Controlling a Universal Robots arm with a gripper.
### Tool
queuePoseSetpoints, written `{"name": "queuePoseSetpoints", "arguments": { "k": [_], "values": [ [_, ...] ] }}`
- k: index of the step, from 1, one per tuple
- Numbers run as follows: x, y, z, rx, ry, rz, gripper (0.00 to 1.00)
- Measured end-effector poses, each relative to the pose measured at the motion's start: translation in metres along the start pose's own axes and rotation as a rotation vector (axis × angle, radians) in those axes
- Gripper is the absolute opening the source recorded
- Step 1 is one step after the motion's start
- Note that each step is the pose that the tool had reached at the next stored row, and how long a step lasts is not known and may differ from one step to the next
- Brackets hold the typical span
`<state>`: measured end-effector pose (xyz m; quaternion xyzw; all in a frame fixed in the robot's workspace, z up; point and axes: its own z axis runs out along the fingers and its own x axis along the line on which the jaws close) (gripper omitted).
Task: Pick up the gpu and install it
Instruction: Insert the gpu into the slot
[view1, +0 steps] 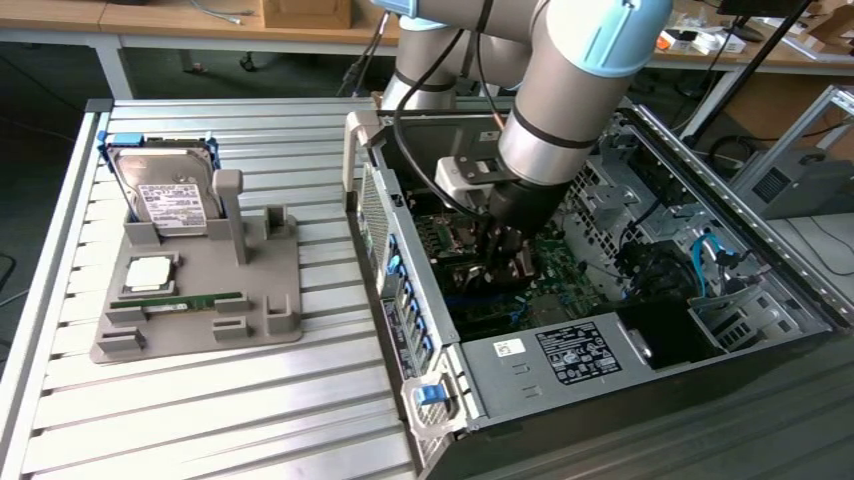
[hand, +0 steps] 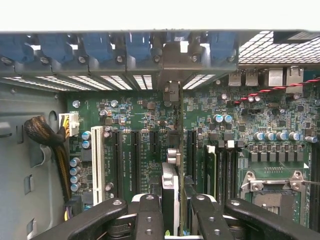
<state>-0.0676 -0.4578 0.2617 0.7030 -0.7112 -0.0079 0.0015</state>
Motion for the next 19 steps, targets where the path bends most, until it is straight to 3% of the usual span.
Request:
{"name": "queuePoseSetpoints", "arguments": {
  "k": [19],
  "values": [
    [0.0001, 0.0000, 0.0018, 0.0000, -0.0008, 0.000, 0.27]
  ]
}}
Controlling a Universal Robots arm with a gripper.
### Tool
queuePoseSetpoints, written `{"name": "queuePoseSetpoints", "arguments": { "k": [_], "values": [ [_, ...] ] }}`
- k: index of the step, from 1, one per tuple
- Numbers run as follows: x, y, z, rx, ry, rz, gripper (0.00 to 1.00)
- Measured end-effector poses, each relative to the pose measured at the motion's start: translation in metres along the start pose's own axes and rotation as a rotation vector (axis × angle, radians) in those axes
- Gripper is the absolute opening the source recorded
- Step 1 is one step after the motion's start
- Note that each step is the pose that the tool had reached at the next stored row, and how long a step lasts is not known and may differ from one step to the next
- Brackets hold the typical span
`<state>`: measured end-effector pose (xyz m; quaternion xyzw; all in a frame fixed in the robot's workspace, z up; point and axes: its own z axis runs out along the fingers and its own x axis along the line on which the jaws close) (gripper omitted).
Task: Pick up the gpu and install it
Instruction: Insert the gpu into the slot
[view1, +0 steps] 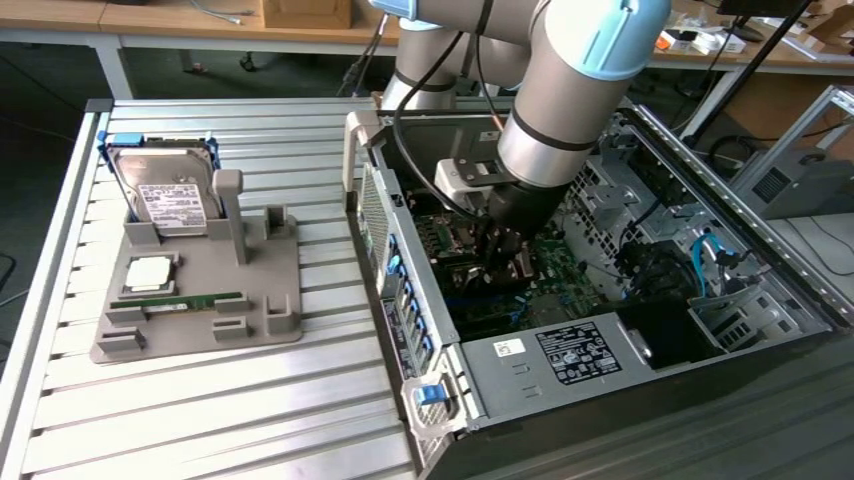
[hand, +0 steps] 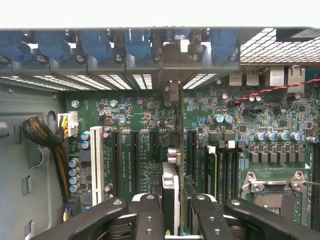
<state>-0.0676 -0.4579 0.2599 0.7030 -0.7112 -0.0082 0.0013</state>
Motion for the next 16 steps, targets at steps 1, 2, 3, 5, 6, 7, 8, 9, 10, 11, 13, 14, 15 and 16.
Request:
{"name": "queuePoseSetpoints", "arguments": {
  "k": [1, 2, 3, 5, 6, 7, 8, 9, 10, 11, 13, 14, 15, 16],
  "values": [
    [0.0000, 0.0000, 0.0000, 0.0000, 0.0000, 0.000, 0.27],
    [0.0000, 0.0000, 0.0000, -0.0001, 0.0006, 0.000, 0.27],
    [0.0001, 0.0000, 0.0000, -0.0001, 0.0013, 0.000, 0.27],
    [0.0000, 0.0000, 0.0001, 0.0000, 0.0015, 0.000, 0.27],
    [0.0000, 0.0000, 0.0003, 0.0000, 0.0014, 0.000, 0.27],
    [0.0000, 0.0000, 0.0005, 0.0000, 0.0013, 0.000, 0.27],
    [0.0000, 0.0000, 0.0008, 0.0001, 0.0013, 0.000, 0.27],
    [0.0000, -0.0001, 0.0011, -0.0001, 0.0013, 0.000, 0.27],
    [0.0000, -0.0002, 0.0014, -0.0003, 0.0014, 0.000, 0.27],
    [0.0000, -0.0004, 0.0016, -0.0005, 0.0016, 0.000, 0.27],
    [0.0000, -0.0006, 0.0019, -0.0006, 0.0017, 0.000, 0.27],
    [0.0000, -0.0007, 0.0020, -0.0006, 0.0017, 0.000, 0.27],
    [0.0000, -0.0009, 0.0021, -0.0005, 0.0015, 0.000, 0.27],
    [0.0000, -0.0010, 0.0022, -0.0006, 0.0016, 0.000, 0.27]
  ]
}}
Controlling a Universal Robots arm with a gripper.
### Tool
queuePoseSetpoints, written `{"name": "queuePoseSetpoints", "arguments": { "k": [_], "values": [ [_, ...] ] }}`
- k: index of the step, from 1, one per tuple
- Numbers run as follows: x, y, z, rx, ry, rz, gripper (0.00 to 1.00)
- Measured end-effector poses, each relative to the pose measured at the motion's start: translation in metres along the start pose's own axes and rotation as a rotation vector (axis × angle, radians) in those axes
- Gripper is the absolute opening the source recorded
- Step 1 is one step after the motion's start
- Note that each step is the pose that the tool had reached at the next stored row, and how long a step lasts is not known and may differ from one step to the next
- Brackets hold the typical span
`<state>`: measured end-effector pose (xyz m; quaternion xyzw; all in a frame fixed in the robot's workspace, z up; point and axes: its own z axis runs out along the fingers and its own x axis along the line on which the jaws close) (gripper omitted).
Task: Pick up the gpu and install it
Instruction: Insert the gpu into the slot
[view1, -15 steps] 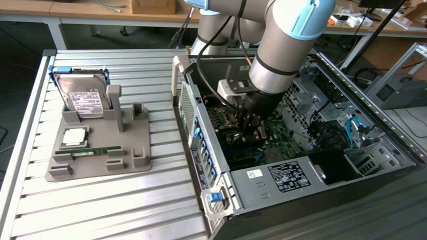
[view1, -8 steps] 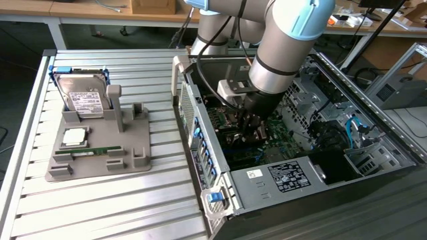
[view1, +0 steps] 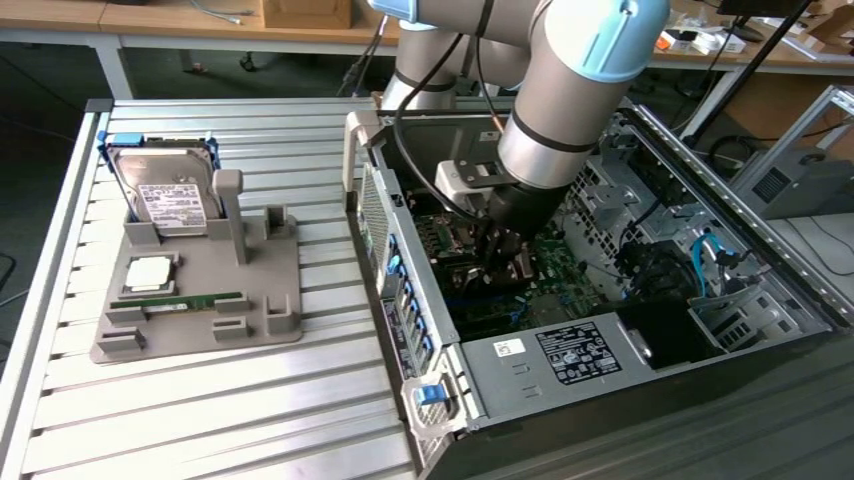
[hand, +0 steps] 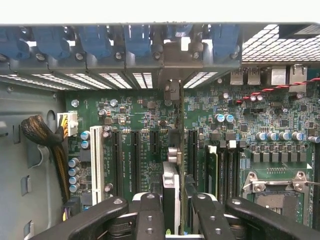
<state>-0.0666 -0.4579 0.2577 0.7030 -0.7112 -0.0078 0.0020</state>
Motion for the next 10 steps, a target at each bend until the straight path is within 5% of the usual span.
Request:
{"name": "queuePoseSetpoints", "arguments": {
  "k": [10],
  "values": [
    [-0.0013, -0.0007, 0.0002, 0.0002, 0.0145, 0.000, 0.27]
  ]
}}
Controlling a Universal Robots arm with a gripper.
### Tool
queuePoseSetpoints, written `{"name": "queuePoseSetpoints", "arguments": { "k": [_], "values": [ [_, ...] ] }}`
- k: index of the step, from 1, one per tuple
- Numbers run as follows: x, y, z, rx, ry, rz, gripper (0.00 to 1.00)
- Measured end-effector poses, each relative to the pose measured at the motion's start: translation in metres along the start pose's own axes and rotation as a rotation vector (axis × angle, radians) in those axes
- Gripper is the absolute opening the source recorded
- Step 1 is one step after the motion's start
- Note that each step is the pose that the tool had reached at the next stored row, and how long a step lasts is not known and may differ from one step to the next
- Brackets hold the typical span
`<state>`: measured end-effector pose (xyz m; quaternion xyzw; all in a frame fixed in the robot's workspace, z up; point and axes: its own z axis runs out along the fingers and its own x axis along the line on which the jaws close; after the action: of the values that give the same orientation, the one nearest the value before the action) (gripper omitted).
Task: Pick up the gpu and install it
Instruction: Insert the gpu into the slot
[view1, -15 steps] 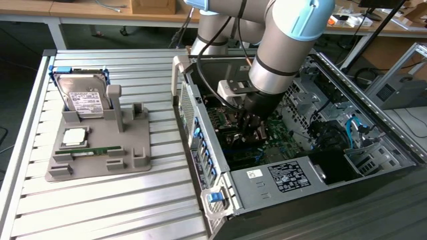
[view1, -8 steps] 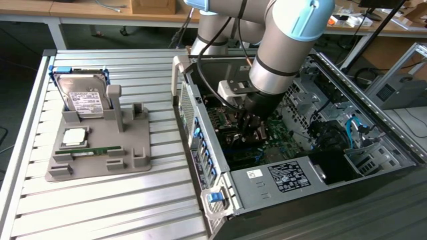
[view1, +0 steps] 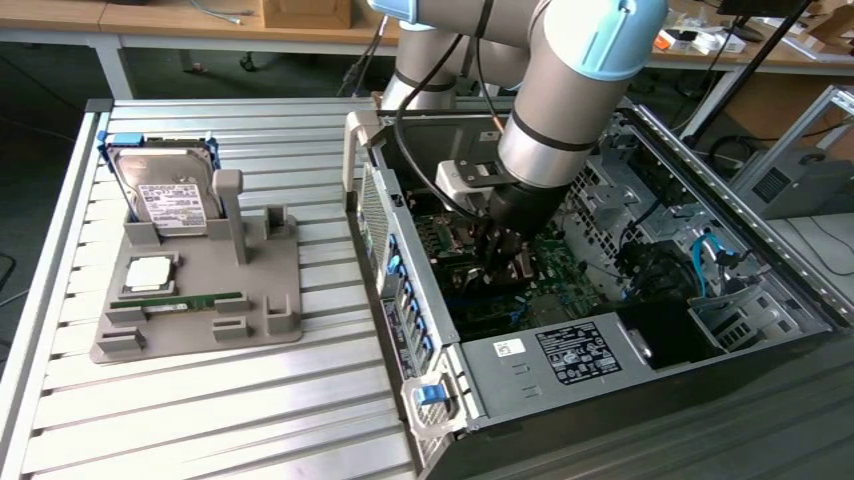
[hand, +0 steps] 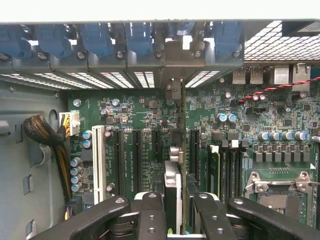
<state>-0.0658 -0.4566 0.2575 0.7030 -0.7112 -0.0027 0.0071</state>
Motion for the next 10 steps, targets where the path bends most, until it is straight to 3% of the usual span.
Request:
{"name": "queuePoseSetpoints", "arguments": {
  "k": [10],
  "values": [
    [-0.0004, -0.0003, 0.0022, -0.0008, -0.0001, 0.000, 0.27]
  ]
}}
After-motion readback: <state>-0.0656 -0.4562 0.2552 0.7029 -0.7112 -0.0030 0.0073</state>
